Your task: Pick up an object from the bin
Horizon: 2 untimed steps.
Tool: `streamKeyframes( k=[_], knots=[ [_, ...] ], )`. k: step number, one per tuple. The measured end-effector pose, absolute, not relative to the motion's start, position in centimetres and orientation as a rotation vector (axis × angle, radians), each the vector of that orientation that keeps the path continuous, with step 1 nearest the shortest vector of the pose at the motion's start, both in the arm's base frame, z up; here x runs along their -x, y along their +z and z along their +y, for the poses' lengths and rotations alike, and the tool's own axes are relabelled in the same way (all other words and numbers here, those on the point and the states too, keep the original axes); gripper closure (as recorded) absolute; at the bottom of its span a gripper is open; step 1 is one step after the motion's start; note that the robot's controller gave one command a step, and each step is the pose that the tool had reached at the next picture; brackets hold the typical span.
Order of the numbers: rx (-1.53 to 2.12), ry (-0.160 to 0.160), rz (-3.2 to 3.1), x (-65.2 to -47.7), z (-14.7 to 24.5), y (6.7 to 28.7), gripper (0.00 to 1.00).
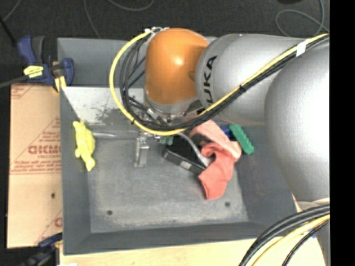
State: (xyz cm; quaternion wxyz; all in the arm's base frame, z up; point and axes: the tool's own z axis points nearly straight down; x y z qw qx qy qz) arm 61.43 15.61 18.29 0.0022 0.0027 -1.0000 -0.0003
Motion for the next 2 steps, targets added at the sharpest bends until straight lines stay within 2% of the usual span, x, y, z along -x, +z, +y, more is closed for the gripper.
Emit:
streamKeyframes(
  k=[1, 2],
  knots=[
    [-0.003, -0.002, -3.143, -61.5, 15.5, 18.7, 0.00],
    [-0.182, -0.001, -3.141, -64.5, 13.9, 10.9, 0.00]
  ],
)
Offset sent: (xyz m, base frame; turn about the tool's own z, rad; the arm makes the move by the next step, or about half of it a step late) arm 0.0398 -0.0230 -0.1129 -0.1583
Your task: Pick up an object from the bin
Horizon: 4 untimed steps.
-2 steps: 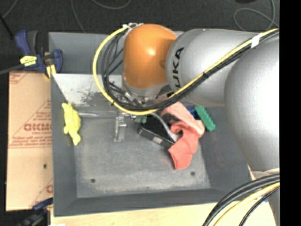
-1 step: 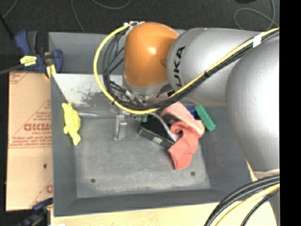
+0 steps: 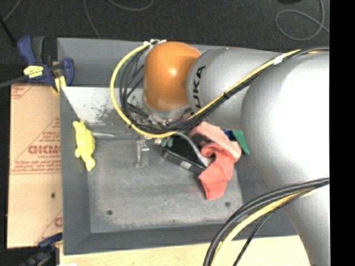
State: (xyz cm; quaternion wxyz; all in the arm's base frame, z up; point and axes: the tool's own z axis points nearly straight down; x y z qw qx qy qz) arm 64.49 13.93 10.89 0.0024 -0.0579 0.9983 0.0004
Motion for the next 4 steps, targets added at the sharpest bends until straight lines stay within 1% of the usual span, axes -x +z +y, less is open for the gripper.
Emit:
streamKeyframes(
  k=[1, 2, 3, 4],
  knots=[
    [0.158, 0.003, 3.139, -64.9, 13.9, 10.1, 0.00],
    [0.307, 0.002, 3.114, -65.7, 15.0, 11.3, 0.00],
    [0.231, 0.005, 3.135, -65.4, 14.5, 6.9, 0.00],
    [0.167, 0.005, 3.122, -65.4, 12.2, 7.1, 1.00]
  ],
)
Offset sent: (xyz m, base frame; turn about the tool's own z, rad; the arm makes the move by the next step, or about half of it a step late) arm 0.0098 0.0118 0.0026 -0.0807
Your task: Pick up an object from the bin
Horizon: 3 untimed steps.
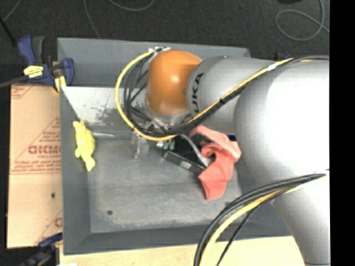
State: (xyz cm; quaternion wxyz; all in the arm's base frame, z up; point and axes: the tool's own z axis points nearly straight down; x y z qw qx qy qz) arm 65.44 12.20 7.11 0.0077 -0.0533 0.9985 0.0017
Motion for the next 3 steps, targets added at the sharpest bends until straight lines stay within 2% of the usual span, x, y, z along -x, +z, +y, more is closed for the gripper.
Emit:
streamKeyframes(
  k=[2, 3],
  knots=[
    [0.166, 0.005, 3.125, -65.3, 12.2, 7.5, 1.00],
    [0.165, 0.004, 3.130, -65.2, 12.1, 9.6, 1.00]
  ],
)
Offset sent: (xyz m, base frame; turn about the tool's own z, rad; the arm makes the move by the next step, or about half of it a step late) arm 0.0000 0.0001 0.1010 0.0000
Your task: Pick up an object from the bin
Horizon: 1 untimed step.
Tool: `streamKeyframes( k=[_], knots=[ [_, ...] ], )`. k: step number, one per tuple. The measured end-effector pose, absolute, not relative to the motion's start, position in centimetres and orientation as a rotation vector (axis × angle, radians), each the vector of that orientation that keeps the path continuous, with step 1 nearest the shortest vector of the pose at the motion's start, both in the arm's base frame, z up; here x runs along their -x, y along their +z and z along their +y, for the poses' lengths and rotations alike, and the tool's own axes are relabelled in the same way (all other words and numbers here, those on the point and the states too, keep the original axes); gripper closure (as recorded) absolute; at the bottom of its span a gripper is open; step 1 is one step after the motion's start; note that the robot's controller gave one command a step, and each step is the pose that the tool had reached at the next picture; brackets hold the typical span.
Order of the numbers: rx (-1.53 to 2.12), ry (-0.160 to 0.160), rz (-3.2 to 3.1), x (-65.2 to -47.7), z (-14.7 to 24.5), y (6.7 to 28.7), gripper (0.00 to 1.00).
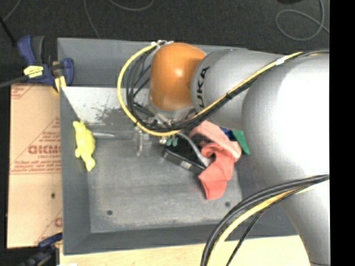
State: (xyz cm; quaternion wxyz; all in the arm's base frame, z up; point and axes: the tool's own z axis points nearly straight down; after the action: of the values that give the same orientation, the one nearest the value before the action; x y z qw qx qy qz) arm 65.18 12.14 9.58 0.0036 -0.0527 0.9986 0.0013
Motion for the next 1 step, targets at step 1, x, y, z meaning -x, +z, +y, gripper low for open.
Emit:
streamKeyframes(
  k=[1],
  knots=[
    [0.164, 0.006, 3.118, -65.50, 12.19, 11.28, 1.00]
  ],
)
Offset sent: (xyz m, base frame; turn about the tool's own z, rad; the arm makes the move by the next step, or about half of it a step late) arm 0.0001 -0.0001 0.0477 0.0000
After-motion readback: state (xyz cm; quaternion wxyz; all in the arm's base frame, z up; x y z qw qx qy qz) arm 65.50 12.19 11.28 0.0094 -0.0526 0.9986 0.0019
